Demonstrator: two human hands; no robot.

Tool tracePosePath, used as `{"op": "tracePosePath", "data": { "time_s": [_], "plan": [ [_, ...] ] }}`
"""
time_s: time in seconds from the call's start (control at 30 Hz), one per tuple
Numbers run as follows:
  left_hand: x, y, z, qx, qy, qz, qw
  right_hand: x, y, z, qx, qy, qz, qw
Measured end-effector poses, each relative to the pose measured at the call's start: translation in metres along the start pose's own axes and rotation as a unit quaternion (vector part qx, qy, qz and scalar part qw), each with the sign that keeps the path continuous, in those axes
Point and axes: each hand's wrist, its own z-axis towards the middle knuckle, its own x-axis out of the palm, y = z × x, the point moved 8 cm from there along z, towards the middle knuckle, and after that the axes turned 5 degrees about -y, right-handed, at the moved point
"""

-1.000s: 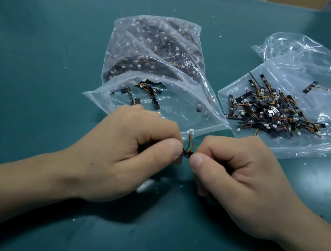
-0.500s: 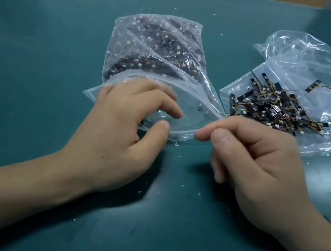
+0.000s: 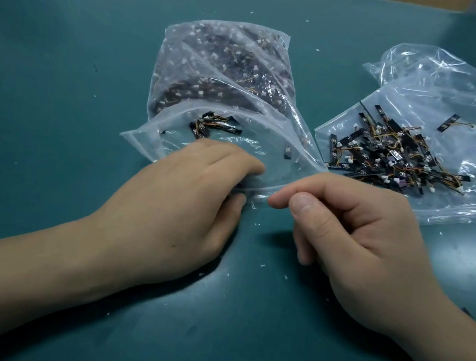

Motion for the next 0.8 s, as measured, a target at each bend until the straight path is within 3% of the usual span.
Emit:
{"op": "tracePosePath", "data": {
  "time_s": [0.17, 0.33, 0.5, 0.6, 0.7, 0.8],
  "plan": [
    [-0.003, -0.005, -0.001, 0.043, -0.046, -0.054, 0.997, -0.001, 0.000, 0.000, -0.004, -0.002, 0.008, 1.000],
    [-0.005, -0.002, 0.001, 0.033, -0.064, -0.074, 0.995, 0.000, 0.000, 0.000, -0.002, 0.001, 0.011, 1.000],
    [-0.015, -0.002, 0.000, 0.051, -0.133, -0.113, 0.983, -0.005, -0.004, 0.000, 0.013, -0.029, 0.004, 1.000],
    [-0.026, 0.009, -0.002, 0.021, -0.205, -0.283, 0.937, -0.002, -0.013, 0.001, 0.063, -0.018, 0.041, 0.997],
    [-0.023, 0.017, 0.001, -0.011, -0.197, -0.448, 0.872, 0.009, -0.018, 0.000, 0.069, 0.036, -0.019, 0.997],
    [-0.018, 0.013, 0.003, -0.003, -0.159, -0.472, 0.867, 0.015, -0.013, 0.000, 0.027, 0.066, -0.126, 0.989]
  ]
}}
